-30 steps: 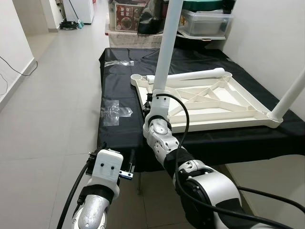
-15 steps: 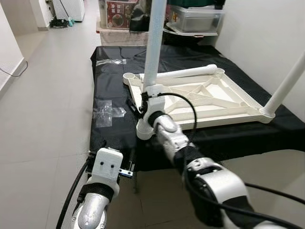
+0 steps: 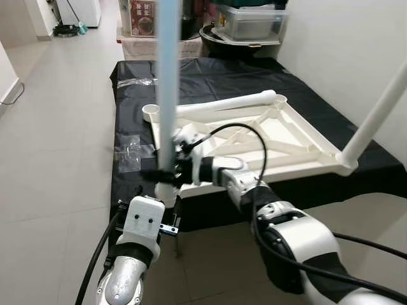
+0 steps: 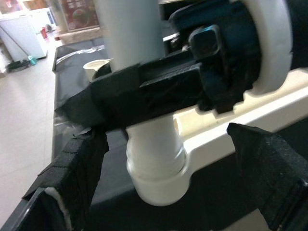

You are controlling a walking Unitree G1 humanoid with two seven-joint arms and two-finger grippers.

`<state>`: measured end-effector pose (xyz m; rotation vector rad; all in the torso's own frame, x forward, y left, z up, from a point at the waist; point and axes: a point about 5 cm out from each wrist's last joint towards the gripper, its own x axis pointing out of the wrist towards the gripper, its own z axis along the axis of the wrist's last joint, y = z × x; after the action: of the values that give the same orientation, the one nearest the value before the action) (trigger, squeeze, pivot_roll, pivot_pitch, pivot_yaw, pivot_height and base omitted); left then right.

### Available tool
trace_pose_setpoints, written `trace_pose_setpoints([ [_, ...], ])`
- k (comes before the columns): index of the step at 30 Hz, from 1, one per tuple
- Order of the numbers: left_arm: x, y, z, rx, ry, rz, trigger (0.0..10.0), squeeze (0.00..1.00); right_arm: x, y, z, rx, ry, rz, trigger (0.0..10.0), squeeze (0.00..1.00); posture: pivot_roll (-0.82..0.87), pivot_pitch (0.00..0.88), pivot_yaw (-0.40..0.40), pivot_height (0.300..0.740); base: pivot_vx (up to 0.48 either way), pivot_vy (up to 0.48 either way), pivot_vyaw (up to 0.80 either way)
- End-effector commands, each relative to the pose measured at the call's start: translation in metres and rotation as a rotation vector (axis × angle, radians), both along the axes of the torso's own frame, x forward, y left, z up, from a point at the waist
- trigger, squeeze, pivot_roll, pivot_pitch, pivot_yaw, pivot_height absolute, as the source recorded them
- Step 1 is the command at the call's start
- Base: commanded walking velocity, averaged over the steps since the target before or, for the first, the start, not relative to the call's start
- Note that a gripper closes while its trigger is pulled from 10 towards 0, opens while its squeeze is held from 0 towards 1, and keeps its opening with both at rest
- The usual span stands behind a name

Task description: Building children table

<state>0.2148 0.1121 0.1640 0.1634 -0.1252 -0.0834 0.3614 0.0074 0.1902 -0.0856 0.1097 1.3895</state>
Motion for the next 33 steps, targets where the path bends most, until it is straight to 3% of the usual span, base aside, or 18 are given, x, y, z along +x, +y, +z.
trace_pose_setpoints([
  [1, -0.002, 0.001, 0.001, 0.007, -0.006, 0.005, 10.0, 0.0, -0.005, 0.008, -0.006, -0.058, -0.004, 0.035, 10.0, 0.0, 0.1, 0.076, -0.114, 0.74, 0.0, 0.0, 0.0],
  [2, -0.002, 0.001, 0.001, 0.008, -0.003, 0.007, 10.0, 0.0, -0.004, 0.013, -0.007, -0.077, -0.033, -0.027, 0.0, 0.0, 0.1, 0.076, -0.114, 0.74, 0.0, 0.0, 0.0],
  [9, -0.003, 0.001, 0.0, 0.01, -0.001, 0.01, 10.0, 0.0, 0.005, 0.016, -0.004, -0.042, -0.072, -0.268, 0.0, 0.0, 0.1, 0.072, -0.115, 0.74, 0.0, 0.0, 0.0],
  [13, -0.003, 0.001, -0.001, 0.009, 0.001, 0.008, 10.0, 0.0, 0.017, 0.005, -0.004, -0.01, -0.073, -0.511, 0.0, 0.0, 0.1, 0.07, -0.109, 0.74, 0.0, 0.0, 0.0],
  [14, -0.003, 0.001, -0.002, 0.009, 0.003, 0.006, 10.0, 0.0, 0.024, -0.005, -0.003, 0.011, -0.072, -0.667, 0.0, 0.0, 0.09, 0.063, -0.101, 0.74, 0.0, 0.0, 0.0],
  [15, -0.003, 0.001, -0.002, 0.009, 0.003, 0.006, 10.0, 0.0, 0.024, -0.005, -0.003, 0.011, -0.072, -0.667, 0.0, 0.0, 0.09, 0.063, -0.101, 0.74, 0.0, 0.0, 0.0],
  [16, -0.003, 0.0, -0.003, 0.008, 0.005, 0.003, 10.0, 0.0, 0.031, -0.02, -0.004, 0.029, -0.059, -0.876, 0.0, 0.0, 0.08, 0.061, -0.095, 0.74, 0.0, 0.0, 0.0],
  [17, -0.003, 0.0, -0.003, 0.008, 0.005, 0.003, 10.0, 0.0, 0.031, -0.02, -0.004, 0.029, -0.059, -0.876, 0.0, 0.0, 0.08, 0.061, -0.095, 0.74, 0.0, 0.0, 0.0],
  [18, -0.003, 0.0, -0.004, 0.007, 0.006, -0.001, 10.0, 0.0, 0.038, -0.048, -0.011, 0.046, -0.019, -1.217, 0.0, 0.0, 0.08, 0.057, -0.097, 0.74, 0.0, 0.0, 0.0],
  [20, -0.003, 0.0, -0.004, 0.007, 0.006, -0.001, 10.0, 0.0, 0.038, -0.048, -0.011, 0.046, -0.019, -1.217, 0.0, 0.0, 0.08, 0.057, -0.097, 0.74, 0.0, 0.0, 0.0],
  [21, -0.002, -0.001, -0.004, 0.008, 0.006, -0.004, 10.0, 0.0, 0.038, -0.057, -0.016, 0.065, 0.015, -1.358, 0.0, 0.0, 0.08, 0.057, -0.097, 0.74, 0.0, 0.0, 0.0],
  [24, -0.002, -0.001, -0.004, 0.008, 0.006, -0.005, 10.0, 0.0, 0.035, -0.058, -0.022, 0.082, 0.066, -1.443, 0.0, 0.0, 0.09, 0.053, -0.094, 0.74, 0.0, 0.0, 0.0],
  [26, -0.002, -0.001, -0.004, 0.009, 0.005, -0.007, 10.0, 0.0, 0.031, -0.053, -0.027, 0.093, 0.1, -1.481, 0.0, 0.0, 0.09, 0.053, -0.094, 0.74, 0.0, 0.0, 0.0],
  [29, -0.002, 0.0, -0.004, 0.009, 0.004, -0.007, 10.0, 0.0, 0.021, -0.023, -0.028, 0.141, 0.146, -1.414, 0.0, 0.0, 0.09, 0.049, -0.094, 0.74, 0.0, 0.0, 0.0],
  [30, -0.002, 0.001, -0.003, 0.01, 0.003, -0.007, 10.0, 0.0, 0.019, -0.016, -0.027, 0.155, 0.146, -1.38, 4.3, 0.0, 0.09, 0.049, -0.094, 0.74, 0.0, 0.0, 0.0],
  [31, -0.002, 0.001, -0.003, 0.01, 0.003, -0.007, 10.0, 0.0, 0.019, -0.016, -0.027, 0.155, 0.146, -1.38, 4.3, 0.0, 0.09, 0.049, -0.094, 0.74, 0.0, 0.0, 0.0],
  [32, -0.002, 0.001, -0.003, 0.009, 0.003, -0.007, 10.0, 0.0, 0.017, -0.008, -0.025, 0.174, 0.14, -1.323, 10.0, 0.93, 0.09, 0.048, -0.097, 0.74, 0.0, 0.0, 0.0],
  [33, -0.002, 0.001, -0.003, 0.009, 0.003, -0.007, 10.0, 0.0, 0.017, -0.008, -0.025, 0.174, 0.14, -1.323, 10.0, 0.93, 0.09, 0.048, -0.097, 0.74, 0.0, 0.0, 0.0],
])
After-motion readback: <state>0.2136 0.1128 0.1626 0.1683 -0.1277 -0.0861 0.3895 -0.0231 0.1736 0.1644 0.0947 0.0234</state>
